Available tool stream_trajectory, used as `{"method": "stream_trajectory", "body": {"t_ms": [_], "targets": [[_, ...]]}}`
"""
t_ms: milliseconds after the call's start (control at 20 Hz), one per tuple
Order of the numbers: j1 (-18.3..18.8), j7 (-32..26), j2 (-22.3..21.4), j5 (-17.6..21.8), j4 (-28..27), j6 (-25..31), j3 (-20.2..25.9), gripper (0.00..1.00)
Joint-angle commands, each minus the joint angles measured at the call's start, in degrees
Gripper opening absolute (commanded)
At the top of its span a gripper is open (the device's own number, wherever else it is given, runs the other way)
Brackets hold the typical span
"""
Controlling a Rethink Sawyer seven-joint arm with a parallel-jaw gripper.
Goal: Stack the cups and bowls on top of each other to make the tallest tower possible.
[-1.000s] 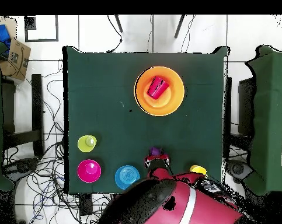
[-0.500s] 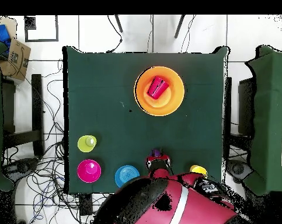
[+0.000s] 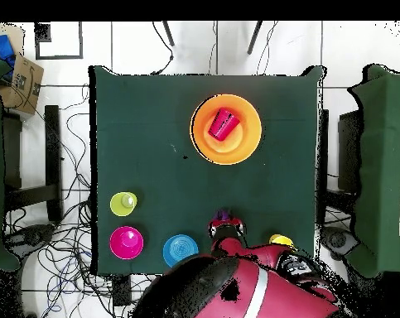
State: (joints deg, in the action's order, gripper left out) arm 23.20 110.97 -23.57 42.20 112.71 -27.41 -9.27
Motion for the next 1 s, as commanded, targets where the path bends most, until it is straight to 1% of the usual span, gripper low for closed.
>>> {"method": "stream_trajectory", "body": {"t_ms": [50, 150, 200, 250, 300, 350, 400, 450, 500, 850, 1000], "targets": [[1.7, 4.4, -3.0, 2.2, -5.1, 12.3, 9.8, 0.00], [3.3, 3.8, -4.9, 2.8, -3.8, 15.4, 11.9, 0.00], [5.1, 3.4, -8.4, 3.0, -1.7, 18.5, 14.4, 0.00], [6.2, 3.0, -10.2, 3.0, -0.7, 20.1, 16.0, 0.00], [8.2, 2.2, -12.7, 2.6, 0.7, 23.0, 18.8, 0.00], [9.5, 1.6, -14.0, 2.3, 1.4, 24.4, 20.6, 0.00], [11.6, 0.4, -15.8, 1.5, 2.4, 27.0, 23.5, 0.00], [12.6, -0.4, -16.9, 1.0, 2.9, 28.3, 24.9, 0.00], [14.7, -1.9, -18.6, -0.1, 3.8, 30.9, 27.7, 0.00], [22.5, -8.3, -26.9, -6.9, 7.2, 42.5, 39.1, 0.00], [23.5, -8.6, -27.9, -7.8, 7.1, 44.4, 41.2, 0.00]]}}
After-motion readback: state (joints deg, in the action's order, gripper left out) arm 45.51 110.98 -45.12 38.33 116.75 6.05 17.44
